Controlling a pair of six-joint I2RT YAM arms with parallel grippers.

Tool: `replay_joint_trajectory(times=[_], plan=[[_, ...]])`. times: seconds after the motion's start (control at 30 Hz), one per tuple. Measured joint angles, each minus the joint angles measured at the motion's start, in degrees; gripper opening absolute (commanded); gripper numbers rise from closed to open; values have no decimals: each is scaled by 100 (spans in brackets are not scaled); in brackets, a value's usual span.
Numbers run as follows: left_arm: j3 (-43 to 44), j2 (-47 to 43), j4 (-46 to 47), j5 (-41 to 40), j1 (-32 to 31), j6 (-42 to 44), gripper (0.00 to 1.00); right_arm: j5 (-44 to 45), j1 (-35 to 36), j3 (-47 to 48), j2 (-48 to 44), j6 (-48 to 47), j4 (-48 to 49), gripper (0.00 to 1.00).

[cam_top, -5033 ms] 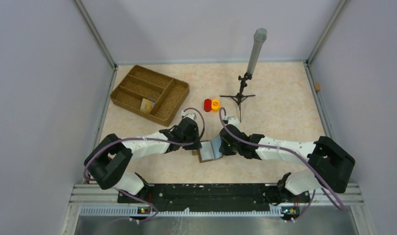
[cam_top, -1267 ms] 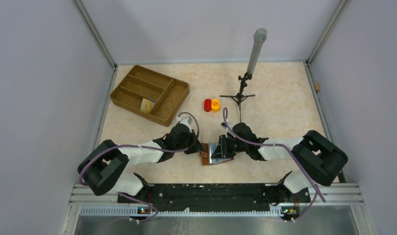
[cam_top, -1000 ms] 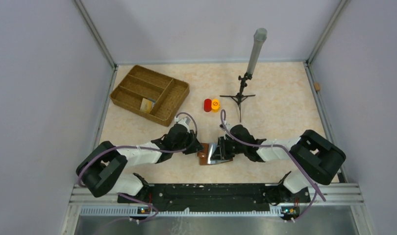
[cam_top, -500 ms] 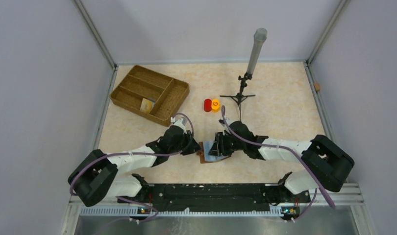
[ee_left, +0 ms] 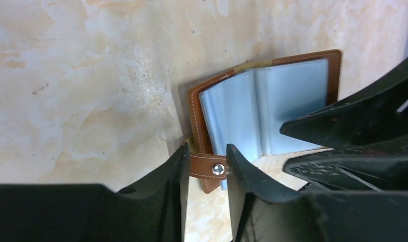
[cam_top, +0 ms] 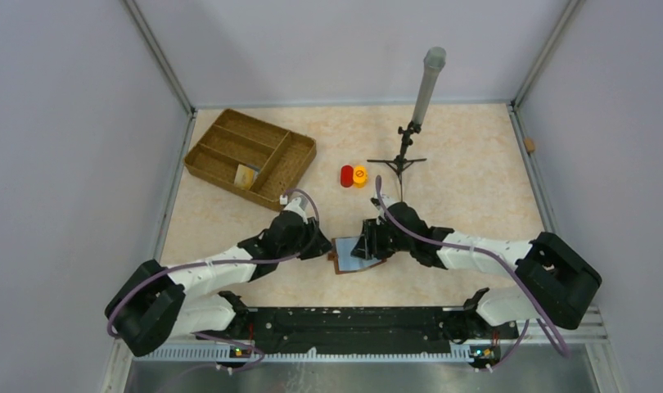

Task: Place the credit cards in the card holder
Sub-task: Turn over the card slot in the card holder.

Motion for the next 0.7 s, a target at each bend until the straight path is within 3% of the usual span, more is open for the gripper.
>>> replay_joint_trajectory(times=[0.13,0.4,0.5,0.7], plan=[[37,-376,-188,-74,0,184,59,155,2,0,-63,0,-142,44],[553,153,-205,-24,-15,474,61,459,2,0,-219,2,-328,44],[667,592,-210,-11,-70,560,59,566,2,-4,-238,0,-352,44],[852,1073,-380,-146,-271,684,45,778,2,-26,-236,13,-459,38]])
